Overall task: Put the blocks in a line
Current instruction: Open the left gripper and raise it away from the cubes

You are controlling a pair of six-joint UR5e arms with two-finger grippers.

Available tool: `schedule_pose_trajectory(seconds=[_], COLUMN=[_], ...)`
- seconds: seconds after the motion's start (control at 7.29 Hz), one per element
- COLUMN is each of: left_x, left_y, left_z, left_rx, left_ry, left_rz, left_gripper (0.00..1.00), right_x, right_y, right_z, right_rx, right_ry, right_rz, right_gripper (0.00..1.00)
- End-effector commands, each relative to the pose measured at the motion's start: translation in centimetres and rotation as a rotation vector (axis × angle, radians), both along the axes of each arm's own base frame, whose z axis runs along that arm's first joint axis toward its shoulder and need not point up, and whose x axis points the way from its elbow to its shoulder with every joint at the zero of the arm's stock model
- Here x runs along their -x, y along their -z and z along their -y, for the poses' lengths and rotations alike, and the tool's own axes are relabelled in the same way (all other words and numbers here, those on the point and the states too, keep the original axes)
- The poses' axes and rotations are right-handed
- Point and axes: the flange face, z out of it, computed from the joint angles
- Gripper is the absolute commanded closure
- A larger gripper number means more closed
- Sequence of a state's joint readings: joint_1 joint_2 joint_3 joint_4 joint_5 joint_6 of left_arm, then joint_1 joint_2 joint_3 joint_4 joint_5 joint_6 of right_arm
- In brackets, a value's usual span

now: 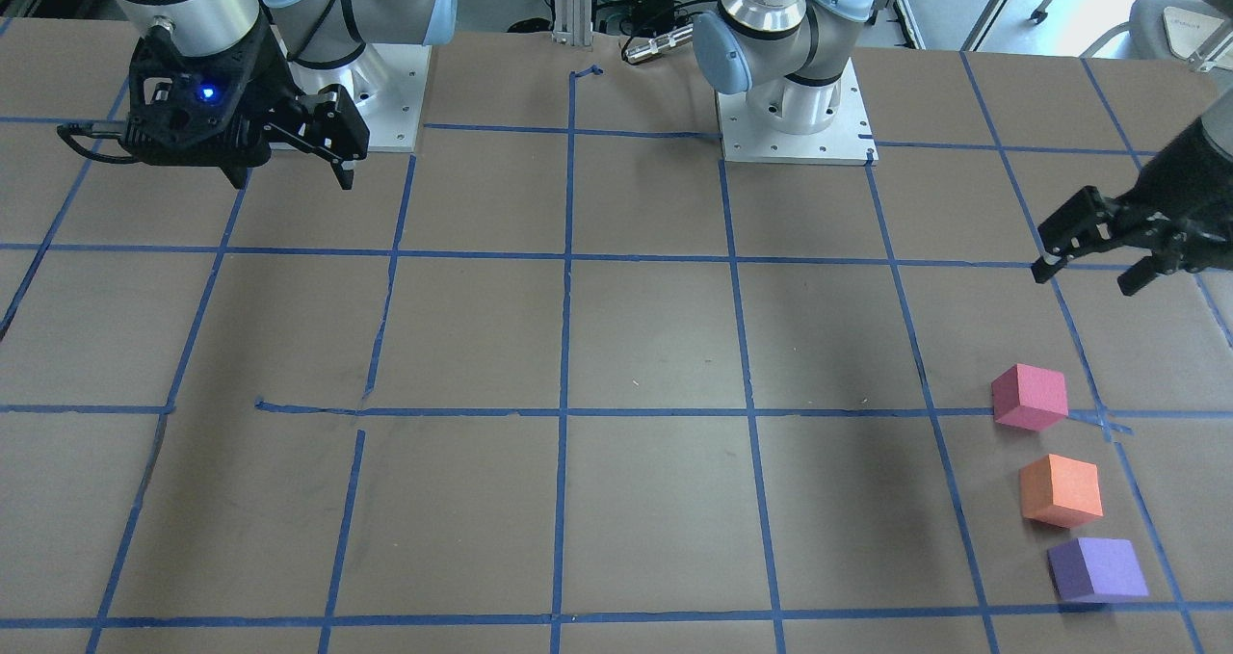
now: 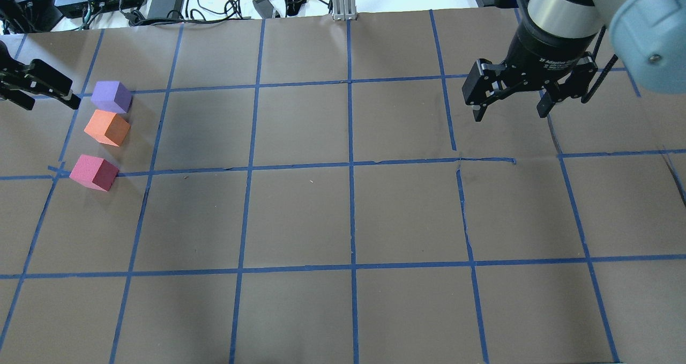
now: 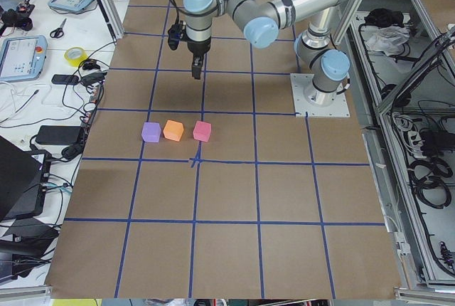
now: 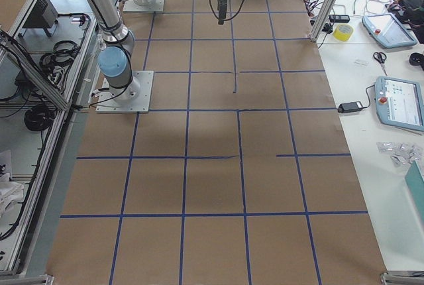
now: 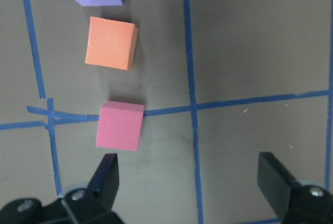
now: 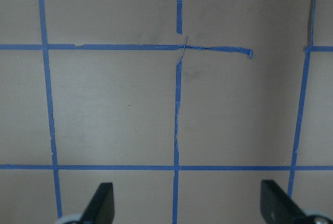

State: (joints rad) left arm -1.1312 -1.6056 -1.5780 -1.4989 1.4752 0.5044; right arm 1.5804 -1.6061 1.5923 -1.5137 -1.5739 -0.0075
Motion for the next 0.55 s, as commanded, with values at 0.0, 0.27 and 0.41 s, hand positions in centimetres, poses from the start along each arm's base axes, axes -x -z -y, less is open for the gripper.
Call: schedule_pose_trajectory(seconds=[0.0,0.27,0.41], left_x=[13.7,20.9,20.8], left_y=[-2.9,-3.5,-3.6], left_z=[-1.2,-2.2,-2.5], left_rx=[0.009,0.056,0.064], left_ry=[-0.056,0.057,0.055], left_rz=[0.009,0.021,0.064], left_gripper=[0.03,0.04,0.04], right_x=[0.0,-0.1,-0.1], right_y=[0.0,-0.1,-0.1], right_z=[0.0,0.1,0.1], right_rx=[0.002,0.006,0.006], right_ry=[0.000,-0.003,-0.003], right_rz=[0.000,0.000,0.000], right_gripper=[0.00,0.00,0.00])
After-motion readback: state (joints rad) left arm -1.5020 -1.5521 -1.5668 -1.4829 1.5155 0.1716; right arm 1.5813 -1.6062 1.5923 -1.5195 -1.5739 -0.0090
